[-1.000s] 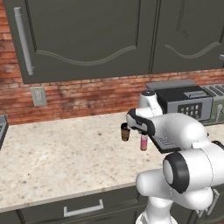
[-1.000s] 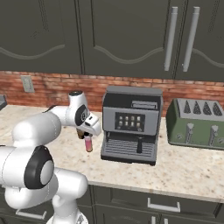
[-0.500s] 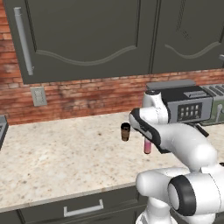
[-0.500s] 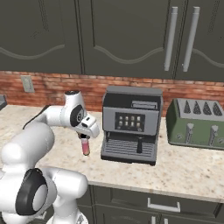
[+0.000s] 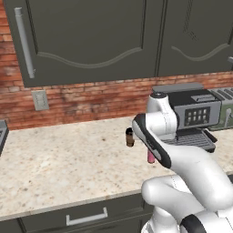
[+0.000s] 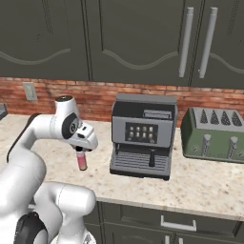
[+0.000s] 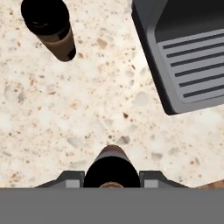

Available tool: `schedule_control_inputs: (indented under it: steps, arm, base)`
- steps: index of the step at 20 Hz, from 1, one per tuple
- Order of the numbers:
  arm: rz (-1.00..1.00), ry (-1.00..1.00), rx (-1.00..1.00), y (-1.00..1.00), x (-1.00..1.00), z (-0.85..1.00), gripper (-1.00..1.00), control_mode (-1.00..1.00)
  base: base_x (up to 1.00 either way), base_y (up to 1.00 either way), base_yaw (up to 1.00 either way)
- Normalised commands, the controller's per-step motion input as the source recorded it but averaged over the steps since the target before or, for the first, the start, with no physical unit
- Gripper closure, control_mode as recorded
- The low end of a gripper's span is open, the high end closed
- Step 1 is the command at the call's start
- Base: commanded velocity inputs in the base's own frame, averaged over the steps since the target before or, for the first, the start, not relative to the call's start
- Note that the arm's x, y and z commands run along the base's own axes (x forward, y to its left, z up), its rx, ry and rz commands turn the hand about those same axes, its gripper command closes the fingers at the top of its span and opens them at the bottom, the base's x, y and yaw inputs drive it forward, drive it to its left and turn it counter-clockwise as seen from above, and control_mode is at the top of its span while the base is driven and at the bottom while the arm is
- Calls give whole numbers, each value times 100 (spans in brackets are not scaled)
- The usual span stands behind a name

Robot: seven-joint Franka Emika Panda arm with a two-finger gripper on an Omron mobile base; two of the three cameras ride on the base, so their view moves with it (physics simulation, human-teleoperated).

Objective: Move the drinks to the dining counter.

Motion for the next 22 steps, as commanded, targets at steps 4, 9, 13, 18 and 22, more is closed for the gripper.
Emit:
schedule_control_inputs:
  steps: [4,9,13,18,22]
  arm:
    - [9,0,0,25,-35,36,100,-100]
    - [10,0,0,13,-6,37,100,-100]
    - [7,0,0,0,-3,33,100,-100]
    - [0,0,1,-11,-14,33,100,-100]
    - [0,0,0,-7,-21,22,100,-100]
  base:
    - [0,0,0]
    - [0,0,0]
    - [0,0,0]
    - [0,0,0]
    - [0,0,0]
